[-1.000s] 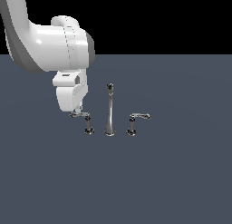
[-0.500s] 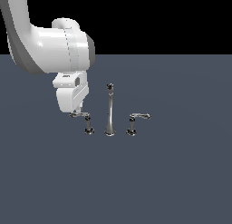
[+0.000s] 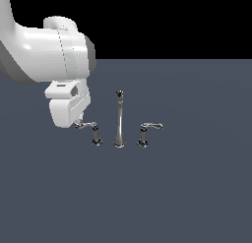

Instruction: Turn on the faucet by rotating a designated handle.

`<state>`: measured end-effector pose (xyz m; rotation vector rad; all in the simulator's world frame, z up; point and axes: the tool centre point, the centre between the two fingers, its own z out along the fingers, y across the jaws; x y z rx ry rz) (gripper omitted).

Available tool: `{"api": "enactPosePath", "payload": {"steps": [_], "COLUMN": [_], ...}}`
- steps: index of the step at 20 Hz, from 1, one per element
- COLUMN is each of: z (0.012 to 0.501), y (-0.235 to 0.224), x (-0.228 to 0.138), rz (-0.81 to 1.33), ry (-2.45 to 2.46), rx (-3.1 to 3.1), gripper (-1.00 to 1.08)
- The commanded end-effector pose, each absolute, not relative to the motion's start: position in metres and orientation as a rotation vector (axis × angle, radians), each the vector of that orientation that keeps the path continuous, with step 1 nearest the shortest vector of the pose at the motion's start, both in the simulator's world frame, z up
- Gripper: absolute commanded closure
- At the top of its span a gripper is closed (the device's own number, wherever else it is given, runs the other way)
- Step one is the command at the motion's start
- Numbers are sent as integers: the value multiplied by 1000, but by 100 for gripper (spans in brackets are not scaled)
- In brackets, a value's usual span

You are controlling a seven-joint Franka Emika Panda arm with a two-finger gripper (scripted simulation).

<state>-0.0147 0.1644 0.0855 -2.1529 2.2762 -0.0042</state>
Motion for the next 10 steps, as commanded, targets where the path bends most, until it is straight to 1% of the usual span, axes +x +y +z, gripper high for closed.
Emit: {"api": "enactPosePath", "payload": {"steps": [1, 10], "z": [86, 86], "y": [163, 158], "x": [-14, -44], "rz": [-5, -2], "ry": [2257, 2271], "rx": [-2173, -2164], "gripper": [108, 108]}}
